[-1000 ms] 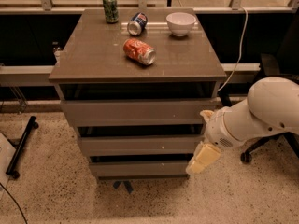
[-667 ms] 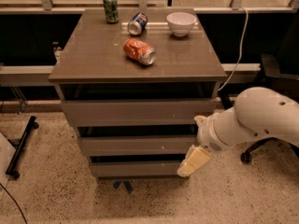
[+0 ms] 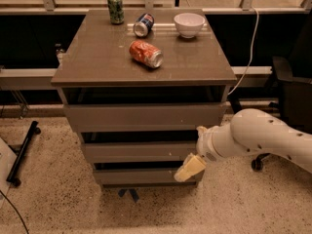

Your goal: Open middle drawer

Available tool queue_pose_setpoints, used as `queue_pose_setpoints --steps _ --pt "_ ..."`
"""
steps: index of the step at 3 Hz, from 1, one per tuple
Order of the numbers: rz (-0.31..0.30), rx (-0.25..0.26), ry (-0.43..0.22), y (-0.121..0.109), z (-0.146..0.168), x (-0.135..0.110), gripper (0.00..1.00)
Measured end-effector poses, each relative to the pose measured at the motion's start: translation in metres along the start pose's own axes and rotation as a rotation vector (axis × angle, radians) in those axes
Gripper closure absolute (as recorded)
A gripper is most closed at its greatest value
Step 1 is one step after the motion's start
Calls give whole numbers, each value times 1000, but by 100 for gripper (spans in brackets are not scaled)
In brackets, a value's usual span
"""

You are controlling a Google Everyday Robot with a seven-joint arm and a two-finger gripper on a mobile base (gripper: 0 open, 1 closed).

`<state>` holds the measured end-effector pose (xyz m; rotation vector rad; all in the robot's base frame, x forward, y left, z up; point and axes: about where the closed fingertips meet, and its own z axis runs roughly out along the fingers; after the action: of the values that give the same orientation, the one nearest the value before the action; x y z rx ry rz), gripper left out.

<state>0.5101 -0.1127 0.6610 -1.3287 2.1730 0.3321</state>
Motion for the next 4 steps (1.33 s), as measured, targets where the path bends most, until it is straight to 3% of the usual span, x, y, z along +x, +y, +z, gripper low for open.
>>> queue_pose_setpoints --steps 3,4 --pt "150 -18 -154 -28 97 17 0" --pt "158 -28 -153 -27 103 20 0"
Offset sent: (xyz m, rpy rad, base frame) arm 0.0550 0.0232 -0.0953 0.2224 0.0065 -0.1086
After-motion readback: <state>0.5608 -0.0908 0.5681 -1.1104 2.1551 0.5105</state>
